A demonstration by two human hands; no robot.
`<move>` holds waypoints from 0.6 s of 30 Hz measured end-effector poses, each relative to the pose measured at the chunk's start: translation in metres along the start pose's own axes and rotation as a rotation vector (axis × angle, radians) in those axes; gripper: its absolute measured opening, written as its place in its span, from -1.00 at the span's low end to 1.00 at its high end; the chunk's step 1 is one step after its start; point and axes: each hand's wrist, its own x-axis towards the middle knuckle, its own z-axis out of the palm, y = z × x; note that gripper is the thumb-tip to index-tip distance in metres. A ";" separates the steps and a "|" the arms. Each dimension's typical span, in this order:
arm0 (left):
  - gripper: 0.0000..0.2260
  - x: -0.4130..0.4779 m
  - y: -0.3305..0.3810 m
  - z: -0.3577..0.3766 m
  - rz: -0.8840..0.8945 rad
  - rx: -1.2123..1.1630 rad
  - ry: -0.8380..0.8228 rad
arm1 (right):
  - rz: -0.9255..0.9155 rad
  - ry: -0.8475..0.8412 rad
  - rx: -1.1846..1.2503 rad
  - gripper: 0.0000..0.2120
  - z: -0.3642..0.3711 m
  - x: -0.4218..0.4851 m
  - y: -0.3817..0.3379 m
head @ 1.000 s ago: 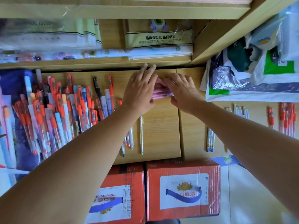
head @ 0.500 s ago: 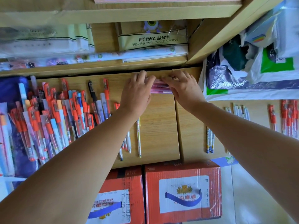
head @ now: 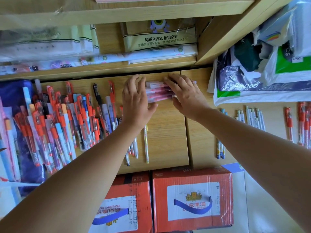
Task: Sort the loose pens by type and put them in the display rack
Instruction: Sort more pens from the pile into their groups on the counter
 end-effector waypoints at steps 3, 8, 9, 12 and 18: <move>-0.29 -0.005 0.005 -0.004 -0.059 0.058 0.026 | 0.000 -0.019 -0.020 -0.35 -0.004 -0.002 0.002; -0.46 -0.014 0.015 -0.007 -0.273 -0.147 -0.021 | 0.009 -0.002 -0.035 -0.37 -0.004 -0.001 -0.002; -0.48 -0.014 0.018 -0.006 -0.265 -0.198 -0.037 | 0.011 0.009 -0.035 -0.38 -0.003 -0.001 -0.003; -0.46 -0.011 0.030 -0.002 -0.218 -0.275 -0.053 | 0.012 0.019 -0.038 -0.40 -0.001 -0.002 -0.002; -0.41 -0.012 0.032 -0.005 -0.235 -0.280 -0.061 | 0.014 0.009 -0.049 -0.39 -0.002 -0.004 0.000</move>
